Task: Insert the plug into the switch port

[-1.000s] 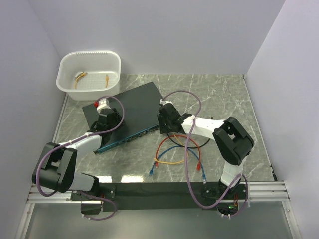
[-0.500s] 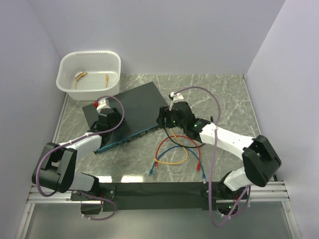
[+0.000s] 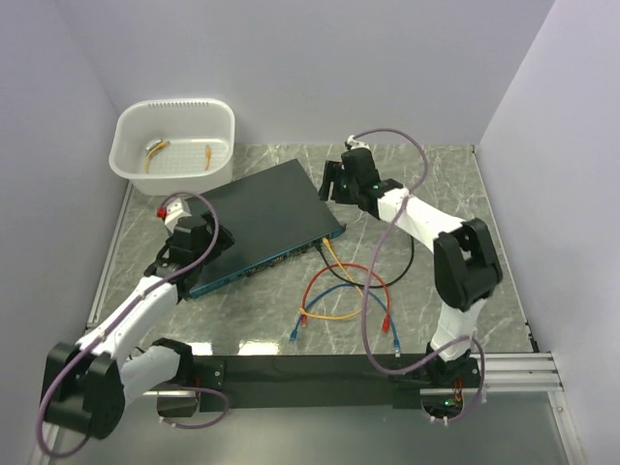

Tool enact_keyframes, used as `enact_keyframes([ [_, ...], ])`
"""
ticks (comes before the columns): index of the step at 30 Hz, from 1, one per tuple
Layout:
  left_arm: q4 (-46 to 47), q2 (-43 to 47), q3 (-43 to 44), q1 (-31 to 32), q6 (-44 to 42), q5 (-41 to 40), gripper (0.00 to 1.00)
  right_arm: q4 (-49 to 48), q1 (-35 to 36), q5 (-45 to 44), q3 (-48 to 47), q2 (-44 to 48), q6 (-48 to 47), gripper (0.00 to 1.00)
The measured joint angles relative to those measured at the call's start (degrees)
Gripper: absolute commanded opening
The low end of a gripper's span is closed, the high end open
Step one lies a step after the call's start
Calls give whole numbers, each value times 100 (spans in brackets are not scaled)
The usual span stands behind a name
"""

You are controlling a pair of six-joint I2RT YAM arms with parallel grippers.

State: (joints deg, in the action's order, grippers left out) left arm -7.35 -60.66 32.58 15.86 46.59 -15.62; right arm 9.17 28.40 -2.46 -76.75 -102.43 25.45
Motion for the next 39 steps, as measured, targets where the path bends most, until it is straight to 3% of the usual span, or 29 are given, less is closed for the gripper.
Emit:
enact_keyframes([
  [4,-603,616,63,-22,70,-17,86,452,-74,24,-474,-557,0,77],
  [12,-1491,1414,205,-22,70,44,86,1003,-24,190,-269,-820,2,78],
  [25,-2120,1552,678,-24,-98,162,86,748,-9,232,39,-811,-151,77],
  [39,-2614,1652,1158,-24,-831,238,88,1080,76,155,-271,-931,-409,77],
])
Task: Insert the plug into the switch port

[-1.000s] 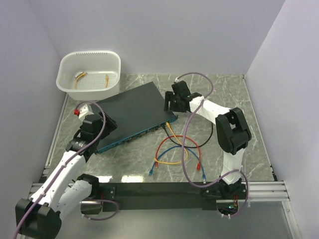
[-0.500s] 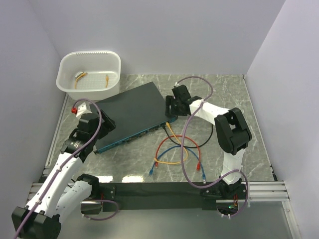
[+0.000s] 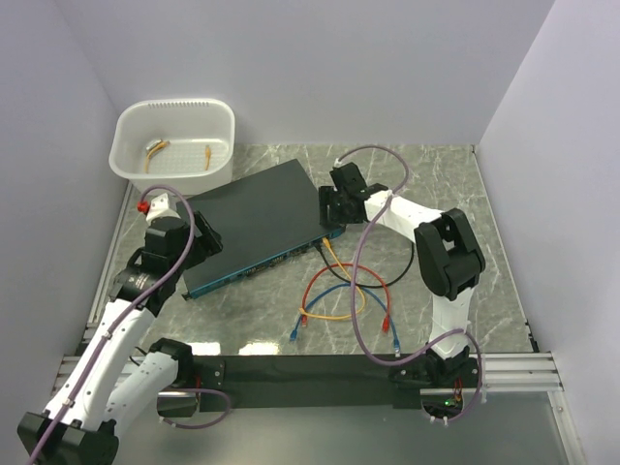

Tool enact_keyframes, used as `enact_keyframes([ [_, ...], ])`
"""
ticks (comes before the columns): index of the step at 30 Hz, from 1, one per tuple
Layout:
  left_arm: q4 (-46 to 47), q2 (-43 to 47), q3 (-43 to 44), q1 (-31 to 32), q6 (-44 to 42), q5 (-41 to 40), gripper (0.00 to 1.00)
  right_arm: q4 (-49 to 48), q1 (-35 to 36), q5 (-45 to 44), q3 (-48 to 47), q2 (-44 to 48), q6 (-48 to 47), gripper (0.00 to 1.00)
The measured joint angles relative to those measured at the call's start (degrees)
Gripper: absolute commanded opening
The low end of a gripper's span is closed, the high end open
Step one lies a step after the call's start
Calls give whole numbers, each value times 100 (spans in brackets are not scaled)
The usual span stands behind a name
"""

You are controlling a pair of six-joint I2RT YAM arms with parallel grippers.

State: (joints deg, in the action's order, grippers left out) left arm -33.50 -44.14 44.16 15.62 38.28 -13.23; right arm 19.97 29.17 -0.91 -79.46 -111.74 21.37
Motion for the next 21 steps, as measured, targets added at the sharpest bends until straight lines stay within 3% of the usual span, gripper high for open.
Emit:
enact_keyframes([
  [21,131,297,0,0,-273,361,88,291,387,-341,-334,-179,-190,75],
])
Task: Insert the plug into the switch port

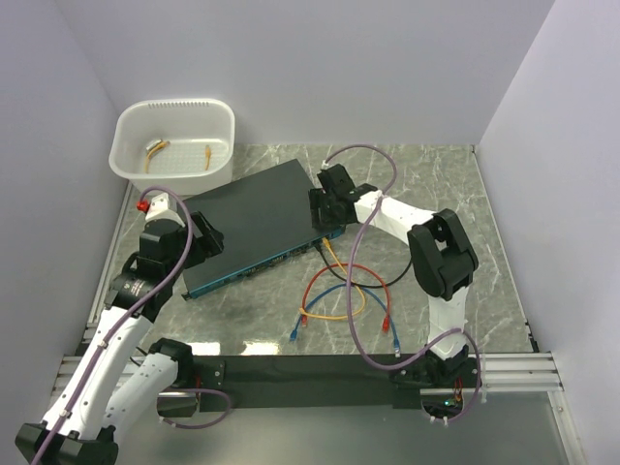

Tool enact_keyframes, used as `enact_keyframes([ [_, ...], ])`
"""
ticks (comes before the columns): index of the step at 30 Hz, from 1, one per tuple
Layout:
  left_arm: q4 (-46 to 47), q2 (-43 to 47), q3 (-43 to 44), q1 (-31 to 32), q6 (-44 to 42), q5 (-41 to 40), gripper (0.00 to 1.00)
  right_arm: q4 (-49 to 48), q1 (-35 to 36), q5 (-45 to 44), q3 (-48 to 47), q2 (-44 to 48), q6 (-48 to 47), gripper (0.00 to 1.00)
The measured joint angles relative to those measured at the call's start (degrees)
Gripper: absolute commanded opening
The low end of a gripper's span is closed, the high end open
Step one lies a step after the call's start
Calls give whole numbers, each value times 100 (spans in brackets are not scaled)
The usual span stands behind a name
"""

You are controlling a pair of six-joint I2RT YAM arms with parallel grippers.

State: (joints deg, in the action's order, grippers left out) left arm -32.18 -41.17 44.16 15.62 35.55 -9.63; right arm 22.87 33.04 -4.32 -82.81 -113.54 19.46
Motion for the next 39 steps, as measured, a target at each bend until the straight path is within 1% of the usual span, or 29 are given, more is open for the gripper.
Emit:
enact_keyframes([
  [3,11,9,0,0,-4,61,88,-142,33,-70,146,72,17,75],
  [9,24,11,0,0,-44,87,88,-769,90,-166,732,354,125,74],
  [18,59,98,0,-2,-46,122,88,-1064,232,46,1290,706,190,74],
  [30,107,83,0,-7,-46,142,89,-1110,431,197,1696,1034,234,74],
  [34,109,81,0,-7,-48,144,89,-898,544,83,1672,1075,260,74],
  [39,107,61,0,-7,-48,144,89,-422,610,-20,1421,1075,219,75],
])
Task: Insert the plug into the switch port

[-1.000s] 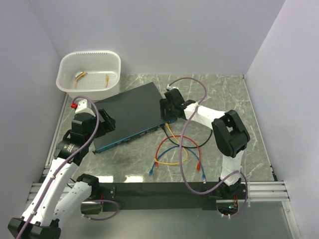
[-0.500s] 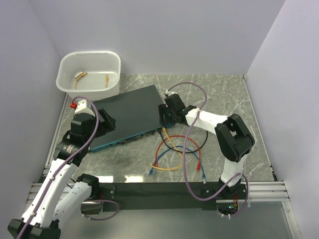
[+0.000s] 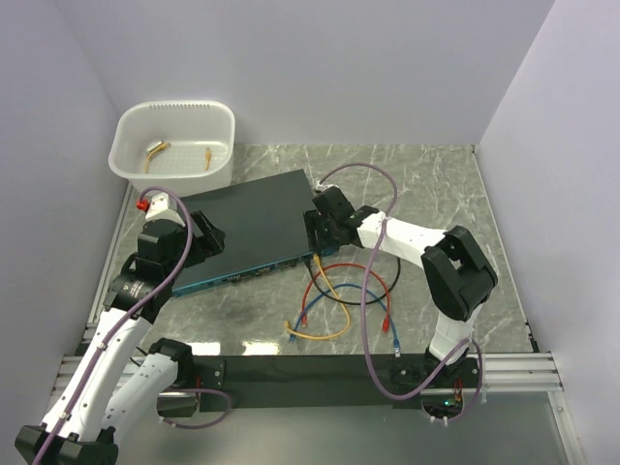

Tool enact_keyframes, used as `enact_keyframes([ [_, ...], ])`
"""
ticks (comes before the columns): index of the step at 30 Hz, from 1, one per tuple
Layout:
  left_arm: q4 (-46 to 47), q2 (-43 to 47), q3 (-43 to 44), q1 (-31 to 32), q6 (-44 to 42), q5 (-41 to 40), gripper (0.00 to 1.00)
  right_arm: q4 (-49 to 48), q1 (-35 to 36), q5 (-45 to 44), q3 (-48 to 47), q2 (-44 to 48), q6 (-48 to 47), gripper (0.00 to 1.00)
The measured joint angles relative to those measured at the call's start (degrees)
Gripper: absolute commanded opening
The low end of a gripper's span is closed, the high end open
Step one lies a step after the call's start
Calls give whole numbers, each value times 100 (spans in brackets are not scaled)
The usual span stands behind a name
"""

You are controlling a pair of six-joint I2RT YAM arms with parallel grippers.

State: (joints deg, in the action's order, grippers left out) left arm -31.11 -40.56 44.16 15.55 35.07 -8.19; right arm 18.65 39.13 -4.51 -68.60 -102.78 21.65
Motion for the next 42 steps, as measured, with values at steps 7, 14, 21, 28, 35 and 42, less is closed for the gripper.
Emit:
enact_keyframes([
  [7,2,-24,0,0,0,0,89,660,74,-378,-92,177,-26,77],
  [14,-2,-96,0,-13,0,-2,88,1169,85,-601,549,647,46,77],
  [21,2,-94,0,-22,0,0,88,1250,2,-675,1169,970,146,77],
  [28,2,-94,0,-26,0,0,89,1209,-273,-651,1279,986,144,77],
  [35,2,-94,0,-26,0,0,88,1191,-448,-634,1279,981,142,77],
  [42,2,-94,0,-26,0,0,88,1110,-490,-535,1279,852,144,76],
])
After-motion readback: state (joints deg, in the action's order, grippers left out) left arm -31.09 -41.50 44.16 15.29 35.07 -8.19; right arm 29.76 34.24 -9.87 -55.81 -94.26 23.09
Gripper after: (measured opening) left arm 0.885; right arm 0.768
